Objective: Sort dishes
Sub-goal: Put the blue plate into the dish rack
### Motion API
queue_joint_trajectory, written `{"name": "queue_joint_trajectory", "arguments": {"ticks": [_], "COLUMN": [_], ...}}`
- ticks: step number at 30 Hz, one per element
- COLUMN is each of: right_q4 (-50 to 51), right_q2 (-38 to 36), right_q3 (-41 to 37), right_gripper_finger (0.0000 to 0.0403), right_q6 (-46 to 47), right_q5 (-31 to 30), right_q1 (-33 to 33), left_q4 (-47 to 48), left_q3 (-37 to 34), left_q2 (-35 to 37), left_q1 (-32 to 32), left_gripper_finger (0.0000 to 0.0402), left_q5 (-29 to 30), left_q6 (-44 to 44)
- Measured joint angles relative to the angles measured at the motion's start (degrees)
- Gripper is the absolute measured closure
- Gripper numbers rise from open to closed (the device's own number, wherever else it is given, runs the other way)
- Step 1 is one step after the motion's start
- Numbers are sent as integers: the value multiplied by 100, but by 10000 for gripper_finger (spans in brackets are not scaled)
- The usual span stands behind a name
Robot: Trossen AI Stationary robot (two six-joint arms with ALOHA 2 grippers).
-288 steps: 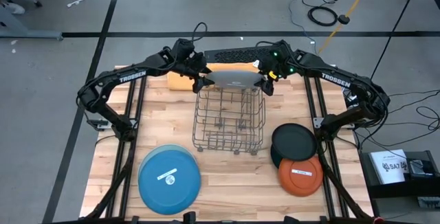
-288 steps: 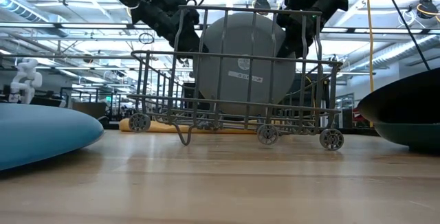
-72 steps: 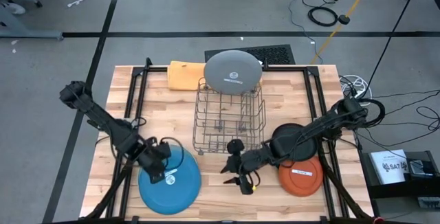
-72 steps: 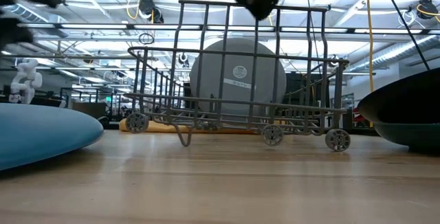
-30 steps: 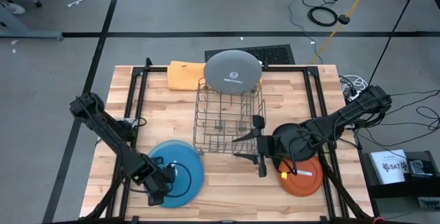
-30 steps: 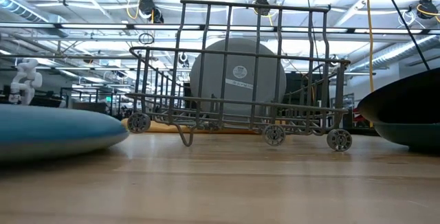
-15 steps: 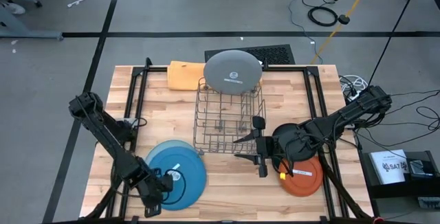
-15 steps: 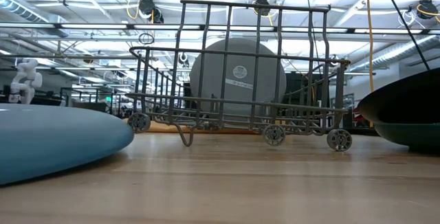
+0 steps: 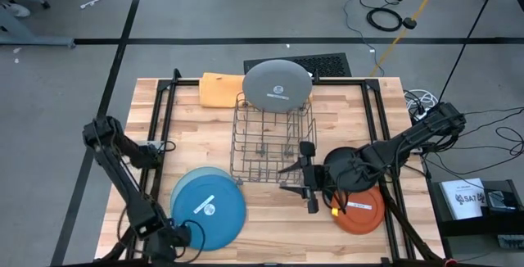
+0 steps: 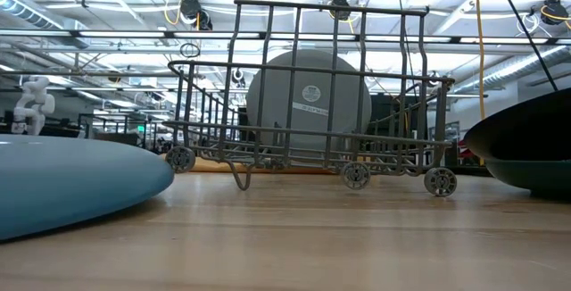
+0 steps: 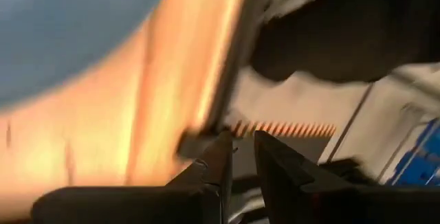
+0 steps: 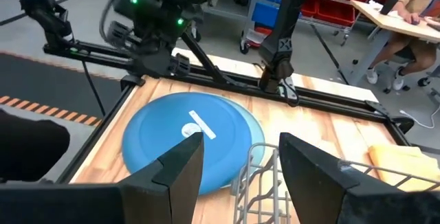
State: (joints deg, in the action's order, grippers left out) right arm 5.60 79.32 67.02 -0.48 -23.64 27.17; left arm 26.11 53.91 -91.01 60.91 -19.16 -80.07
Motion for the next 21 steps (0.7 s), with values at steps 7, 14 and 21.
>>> {"name": "queue_joint_trajectory", "arguments": {"ticks": [7,14,21], "right_q4": [56,-34,-32], "right_q2": [1,1,1], "right_q3": [0,0,0], "right_gripper_finger": [220,220,220], "right_q6": [144,176,178], "right_q5": [-4,-3,-3], "right_q1": [13,58,86], "left_q4": [11,-416,-280], "left_q3": [-7,-4,-7], "left_q2": [-515,-341,-112], "left_q1": [13,104,700], "left_gripper_finger": [339,338,297], "left_q5": [-293,1185,3505], "left_q6": [-1051,-1657,-3015]}}
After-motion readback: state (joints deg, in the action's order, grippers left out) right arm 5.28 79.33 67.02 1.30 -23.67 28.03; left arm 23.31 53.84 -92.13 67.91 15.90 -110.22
